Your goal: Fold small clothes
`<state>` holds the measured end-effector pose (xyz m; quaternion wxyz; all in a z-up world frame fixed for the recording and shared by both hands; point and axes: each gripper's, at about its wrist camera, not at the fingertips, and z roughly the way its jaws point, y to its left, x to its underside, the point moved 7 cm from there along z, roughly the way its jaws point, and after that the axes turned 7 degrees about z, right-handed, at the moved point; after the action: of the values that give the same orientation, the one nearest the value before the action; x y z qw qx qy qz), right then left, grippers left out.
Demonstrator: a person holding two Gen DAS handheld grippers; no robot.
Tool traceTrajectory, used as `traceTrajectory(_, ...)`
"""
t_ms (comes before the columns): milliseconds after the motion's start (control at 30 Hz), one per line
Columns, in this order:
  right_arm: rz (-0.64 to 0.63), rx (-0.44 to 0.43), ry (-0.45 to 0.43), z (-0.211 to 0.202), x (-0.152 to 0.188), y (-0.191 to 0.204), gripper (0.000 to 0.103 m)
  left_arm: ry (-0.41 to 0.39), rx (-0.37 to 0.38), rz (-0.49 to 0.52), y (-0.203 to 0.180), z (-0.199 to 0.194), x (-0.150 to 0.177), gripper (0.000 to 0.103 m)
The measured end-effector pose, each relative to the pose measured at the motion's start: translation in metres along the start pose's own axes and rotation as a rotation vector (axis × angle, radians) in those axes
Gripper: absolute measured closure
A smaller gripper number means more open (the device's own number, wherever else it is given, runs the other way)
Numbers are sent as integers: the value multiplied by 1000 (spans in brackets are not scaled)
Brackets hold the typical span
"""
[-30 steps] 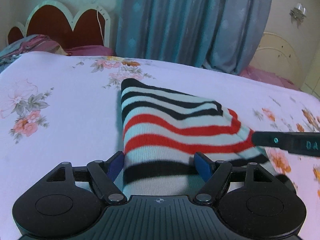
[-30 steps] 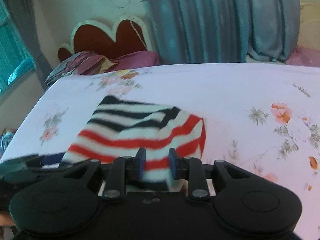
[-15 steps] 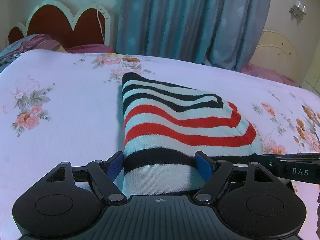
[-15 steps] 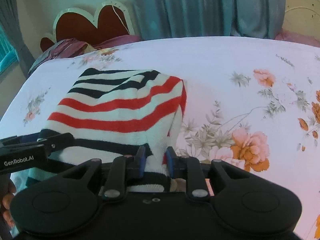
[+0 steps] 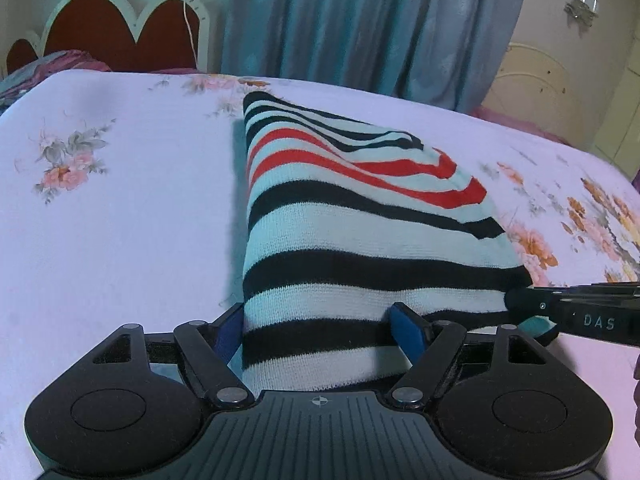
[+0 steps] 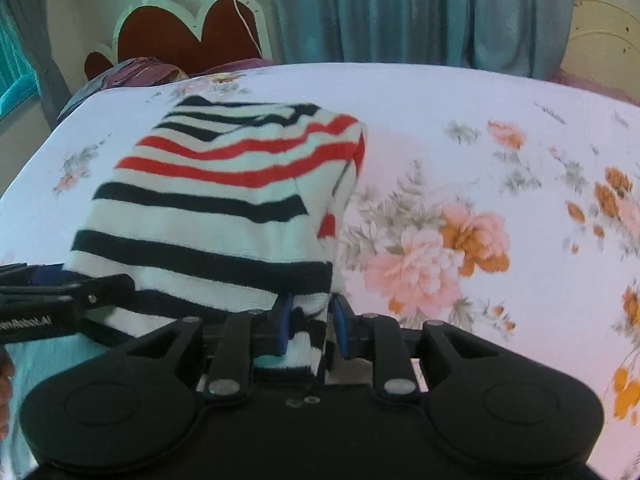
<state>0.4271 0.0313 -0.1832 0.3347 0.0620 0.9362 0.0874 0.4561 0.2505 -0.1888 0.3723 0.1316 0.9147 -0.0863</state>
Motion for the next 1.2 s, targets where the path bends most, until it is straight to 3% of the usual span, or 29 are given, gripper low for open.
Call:
traceTrajectory(100,76,-12,-3,-9,-2,-3,80,11,8,-9,2,-2,0,27)
traceTrajectory(400,65,19,21,-3,11,1,76,22,-1,-19,3,-1,1,26)
traceTrajectory(500,49,31,24,2,14,3,76,34,-16,-19,3,-2,-1,12)
traceTrajectory(567,39,44,28,1,13,3,68,56,-36,-17,3,0,0,1)
traceTrajectory(733,116,17,36,4,14,-12,57,90,-29,-55,4,4,3,0)
traceTrajectory(867,104,27,28,5,15,-14,50,131,-30,-102,7,8,5,0)
traceTrajectory(1033,92,33,32,4,14,-14,47,134,-109,-54,0,3,4,0)
traceTrajectory(1200,55,54,40,-7,7,-7,45,108,-184,-118,-1,-15,6,0)
